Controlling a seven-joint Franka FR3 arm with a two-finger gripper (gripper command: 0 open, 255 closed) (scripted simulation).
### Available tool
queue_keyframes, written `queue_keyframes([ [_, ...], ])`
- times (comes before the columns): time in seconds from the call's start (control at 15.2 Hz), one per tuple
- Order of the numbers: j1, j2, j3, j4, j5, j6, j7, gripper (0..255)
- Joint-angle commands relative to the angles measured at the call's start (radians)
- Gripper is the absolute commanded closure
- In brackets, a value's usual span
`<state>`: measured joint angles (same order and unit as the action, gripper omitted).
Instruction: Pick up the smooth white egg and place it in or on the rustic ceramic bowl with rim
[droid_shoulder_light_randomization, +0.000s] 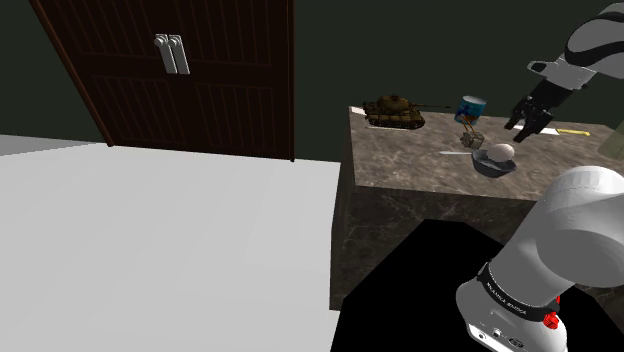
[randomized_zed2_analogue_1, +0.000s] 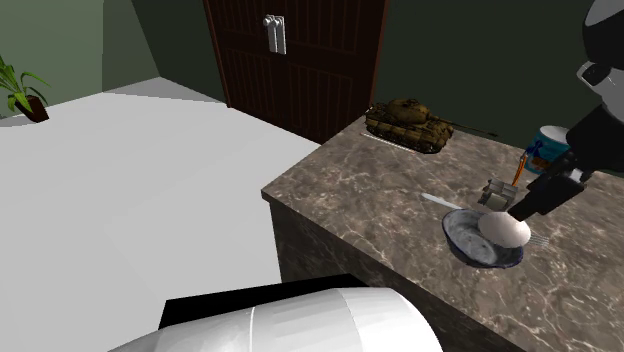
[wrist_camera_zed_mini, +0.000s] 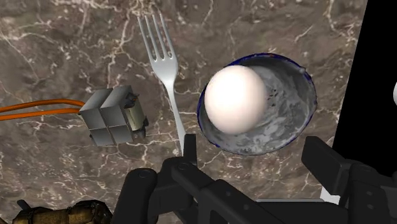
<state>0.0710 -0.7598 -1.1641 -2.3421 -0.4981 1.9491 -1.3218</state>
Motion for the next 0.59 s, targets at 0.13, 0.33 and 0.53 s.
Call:
queue_keyframes([
  [0.13, 0.000, 0.000, 0.000, 0.000, 0.000, 0.000, 0.000, 0],
  [0.33, -0.014, -0.010, 0.041, 0.048, 0.019, -0.067, -0.007, 0],
  [0.53, -0.022, -0.015, 0.072, 0.096, 0.036, -0.125, -0.013, 0],
])
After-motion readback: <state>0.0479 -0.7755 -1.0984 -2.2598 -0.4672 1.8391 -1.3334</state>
